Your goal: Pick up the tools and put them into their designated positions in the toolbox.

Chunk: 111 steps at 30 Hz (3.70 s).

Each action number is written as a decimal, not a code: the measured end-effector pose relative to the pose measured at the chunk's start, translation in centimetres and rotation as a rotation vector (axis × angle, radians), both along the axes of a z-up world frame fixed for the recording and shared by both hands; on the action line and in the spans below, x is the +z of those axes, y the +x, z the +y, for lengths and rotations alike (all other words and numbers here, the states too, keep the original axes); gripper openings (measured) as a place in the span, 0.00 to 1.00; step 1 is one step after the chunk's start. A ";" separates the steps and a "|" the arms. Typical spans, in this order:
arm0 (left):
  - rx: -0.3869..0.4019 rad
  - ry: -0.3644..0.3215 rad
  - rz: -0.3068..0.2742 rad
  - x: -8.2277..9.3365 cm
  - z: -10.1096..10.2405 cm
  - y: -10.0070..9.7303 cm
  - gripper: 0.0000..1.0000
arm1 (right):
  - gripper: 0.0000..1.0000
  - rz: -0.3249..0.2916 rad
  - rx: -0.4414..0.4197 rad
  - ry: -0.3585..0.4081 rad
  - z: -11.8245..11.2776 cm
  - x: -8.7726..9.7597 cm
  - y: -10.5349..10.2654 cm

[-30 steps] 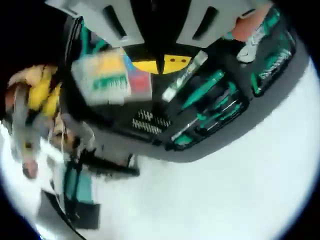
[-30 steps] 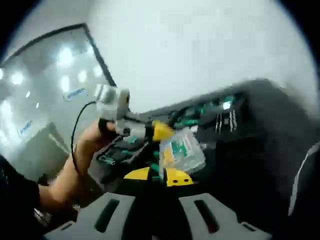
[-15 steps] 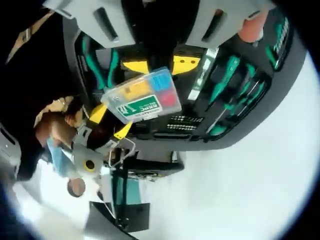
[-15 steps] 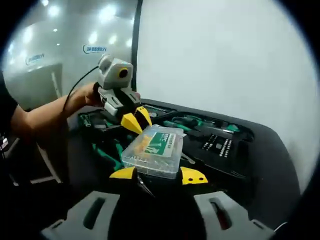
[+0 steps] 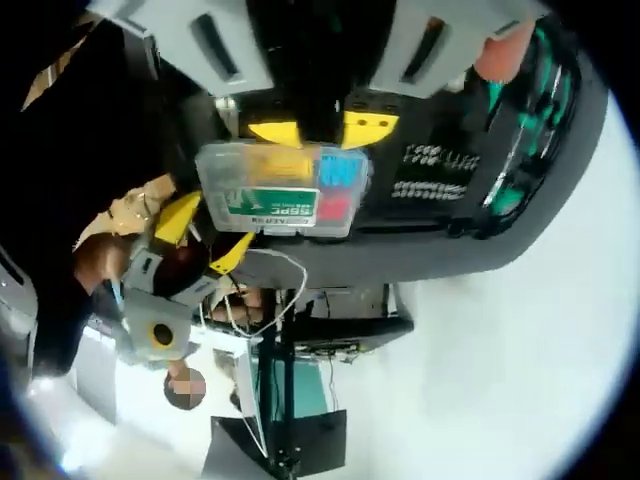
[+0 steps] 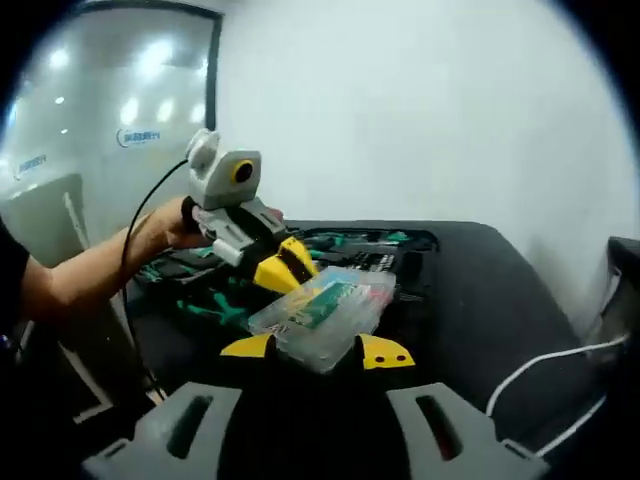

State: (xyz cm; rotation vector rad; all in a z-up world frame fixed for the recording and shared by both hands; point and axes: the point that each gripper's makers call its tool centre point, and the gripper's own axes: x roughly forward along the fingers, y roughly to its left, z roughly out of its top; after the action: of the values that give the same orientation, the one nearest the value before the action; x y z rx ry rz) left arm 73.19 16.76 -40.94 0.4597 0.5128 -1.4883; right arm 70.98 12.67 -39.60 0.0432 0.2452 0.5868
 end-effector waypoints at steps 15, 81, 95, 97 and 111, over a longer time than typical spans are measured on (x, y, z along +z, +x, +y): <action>-0.022 0.120 -0.303 3.2 0.1 -0.6 0.10 | 0.23 0.181 -0.010 -0.066 -1.1 -1.2 -1.9; -0.160 0.203 -0.195 -0.2 -1.7 -4.8 0.04 | 0.30 0.123 0.100 -0.016 1.4 1.6 0.4; 0.061 0.164 -0.422 5.3 0.2 2.2 0.04 | 0.35 -0.165 -0.016 -0.447 2.6 0.9 -0.1; 0.029 0.215 -0.435 3.7 -0.1 2.1 0.04 | 0.35 -0.260 -0.019 -0.513 3.8 1.6 -0.7; -0.086 0.232 -0.533 0.2 -2.4 2.5 0.04 | 0.32 -0.357 0.079 -0.966 1.6 1.1 -1.0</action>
State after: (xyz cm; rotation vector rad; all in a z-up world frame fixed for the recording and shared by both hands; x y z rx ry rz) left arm 75.66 14.39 -40.69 1.0362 0.2414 -1.3203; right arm 70.02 14.30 -38.50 -0.9996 0.1621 0.4957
